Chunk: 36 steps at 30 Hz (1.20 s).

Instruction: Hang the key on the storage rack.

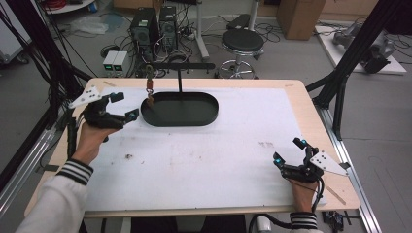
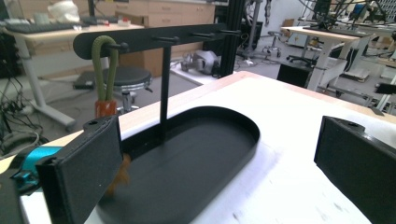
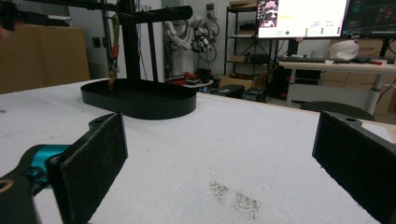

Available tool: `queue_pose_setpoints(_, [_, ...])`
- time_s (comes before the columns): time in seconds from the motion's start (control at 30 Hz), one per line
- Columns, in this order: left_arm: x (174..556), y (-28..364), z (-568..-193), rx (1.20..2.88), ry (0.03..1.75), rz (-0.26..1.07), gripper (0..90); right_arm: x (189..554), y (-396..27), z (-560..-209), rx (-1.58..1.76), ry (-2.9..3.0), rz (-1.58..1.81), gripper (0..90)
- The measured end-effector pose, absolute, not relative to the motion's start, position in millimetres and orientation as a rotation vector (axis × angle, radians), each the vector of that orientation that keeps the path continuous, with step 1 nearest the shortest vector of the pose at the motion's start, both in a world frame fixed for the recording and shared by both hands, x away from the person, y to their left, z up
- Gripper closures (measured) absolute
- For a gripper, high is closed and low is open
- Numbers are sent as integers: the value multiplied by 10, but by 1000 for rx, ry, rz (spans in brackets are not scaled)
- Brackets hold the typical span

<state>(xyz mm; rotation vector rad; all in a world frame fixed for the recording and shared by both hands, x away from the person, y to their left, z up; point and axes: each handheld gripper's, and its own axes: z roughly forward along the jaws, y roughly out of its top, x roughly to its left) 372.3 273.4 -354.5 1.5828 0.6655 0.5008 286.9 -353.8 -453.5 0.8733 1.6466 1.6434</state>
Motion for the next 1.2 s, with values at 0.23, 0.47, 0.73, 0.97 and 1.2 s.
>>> queue_pose_setpoints(0.23, [3216, 2940, -3831, 1540, 659, 570, 17, 2862, -3534, -4535, 868, 1646, 1639, 22])
queue_pose_setpoints(0.47, [2932, 2998, -4151, 1514, 650, 608, 17, 2865, -3532, -4535, 859, 1645, 1631, 22])
queue_pose_setpoints(0.73, [2753, 2988, -4410, 1472, 646, 639, 17, 2868, -3531, -4535, 855, 1644, 1632, 22])
queue_pose_setpoints(0.97, [2701, 3009, -4535, 1455, 659, 667, 17, 2856, -3526, -4536, 869, 1649, 1636, 22])
queue_pose_setpoints(1.2, [2689, 3005, -4539, 1449, 657, 683, 17, 2866, -3525, -4534, 873, 1656, 1630, 22])
